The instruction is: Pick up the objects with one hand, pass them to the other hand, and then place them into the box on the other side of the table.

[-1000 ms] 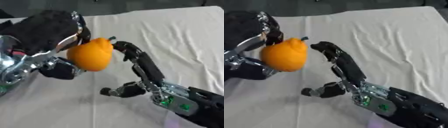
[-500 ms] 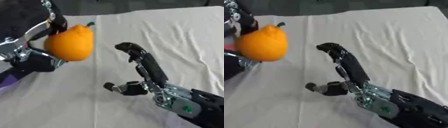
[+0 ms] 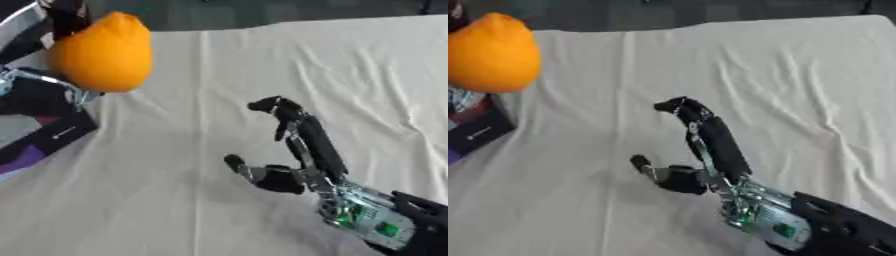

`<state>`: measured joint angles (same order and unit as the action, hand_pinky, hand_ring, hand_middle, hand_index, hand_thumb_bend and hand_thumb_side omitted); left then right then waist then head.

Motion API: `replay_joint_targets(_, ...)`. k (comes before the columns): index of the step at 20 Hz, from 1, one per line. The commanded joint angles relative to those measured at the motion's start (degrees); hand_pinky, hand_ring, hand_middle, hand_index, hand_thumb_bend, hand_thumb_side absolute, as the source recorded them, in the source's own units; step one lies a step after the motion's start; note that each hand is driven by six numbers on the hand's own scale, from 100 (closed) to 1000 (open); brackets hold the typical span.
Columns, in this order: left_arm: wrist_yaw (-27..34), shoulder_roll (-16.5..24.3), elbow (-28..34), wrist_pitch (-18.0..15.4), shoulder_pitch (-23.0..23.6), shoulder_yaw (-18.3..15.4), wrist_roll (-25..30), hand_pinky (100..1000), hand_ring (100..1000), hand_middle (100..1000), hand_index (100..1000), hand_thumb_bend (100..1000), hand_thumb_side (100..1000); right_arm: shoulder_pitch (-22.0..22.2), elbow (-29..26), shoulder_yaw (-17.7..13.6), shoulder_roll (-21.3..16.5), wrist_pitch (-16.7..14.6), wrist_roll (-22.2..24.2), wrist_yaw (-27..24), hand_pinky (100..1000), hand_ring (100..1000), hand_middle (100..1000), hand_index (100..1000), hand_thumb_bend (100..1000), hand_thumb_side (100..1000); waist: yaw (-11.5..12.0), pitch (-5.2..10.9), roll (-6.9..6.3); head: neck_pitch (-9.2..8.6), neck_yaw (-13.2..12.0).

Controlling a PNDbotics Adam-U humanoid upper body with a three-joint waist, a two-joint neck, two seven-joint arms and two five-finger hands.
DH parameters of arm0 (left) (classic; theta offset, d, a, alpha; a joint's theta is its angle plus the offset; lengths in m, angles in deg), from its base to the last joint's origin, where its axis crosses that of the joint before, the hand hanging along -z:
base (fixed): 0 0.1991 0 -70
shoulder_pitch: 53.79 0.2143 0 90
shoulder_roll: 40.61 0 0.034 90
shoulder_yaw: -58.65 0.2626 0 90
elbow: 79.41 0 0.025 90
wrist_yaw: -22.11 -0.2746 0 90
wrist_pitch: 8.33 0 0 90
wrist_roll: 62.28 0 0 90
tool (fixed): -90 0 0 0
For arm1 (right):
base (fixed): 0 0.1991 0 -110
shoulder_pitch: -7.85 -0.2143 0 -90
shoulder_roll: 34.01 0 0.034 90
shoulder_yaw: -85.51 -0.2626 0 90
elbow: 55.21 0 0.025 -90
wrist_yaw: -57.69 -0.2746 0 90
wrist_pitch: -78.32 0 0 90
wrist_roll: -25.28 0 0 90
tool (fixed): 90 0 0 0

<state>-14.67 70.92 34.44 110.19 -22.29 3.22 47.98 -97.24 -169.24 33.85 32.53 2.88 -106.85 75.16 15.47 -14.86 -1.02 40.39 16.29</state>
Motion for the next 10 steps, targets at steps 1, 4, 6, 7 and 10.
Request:
replay_joint_targets(1,0.69,3.10,0.74,0.89,0.18,-3.14,-1.30,714,515,320,405,321,115,-0.20,-0.56,-0.40,-0.47,-0.17,-0.90,-2.28,353,796,707,780,557,327,-0.05,0.00,-0.28,-0.83,-0.87)
replay_joint_targets(4,0.68,4.60,0.59,1.64,1.62,-4.85,-2.01,712,517,321,405,331,110,-0.09,-0.56,-0.67,-0.50,-0.50,-1.44,-2.70,356,795,706,780,565,331,-0.13,-0.05,-0.15,-0.98,-1.70)
replay_joint_targets(6,0.23,5.43,-0.44,1.98,2.61,-5.79,-2.52,713,520,322,405,330,110,-0.01,-0.56,-0.81,-0.49,-0.95,-1.73,-2.59,357,795,706,780,566,331,-0.20,-0.09,-0.01,-1.24,-2.72)
replay_joint_targets(7,0.07,5.65,-1.33,2.25,3.03,-6.21,-2.75,717,520,322,405,320,110,0.05,-0.56,-0.84,-0.42,-1.14,-1.84,-2.50,357,795,706,780,567,331,-0.23,-0.11,0.10,-1.44,-3.46)
replay_joint_targets(10,-0.34,5.81,-4.32,2.48,3.63,-7.01,-3.67,719,522,322,405,318,108,0.23,-0.56,-0.82,-0.10,-1.49,-2.08,-2.12,359,795,707,780,568,331,-0.37,-0.13,0.42,-2.00,-5.38)
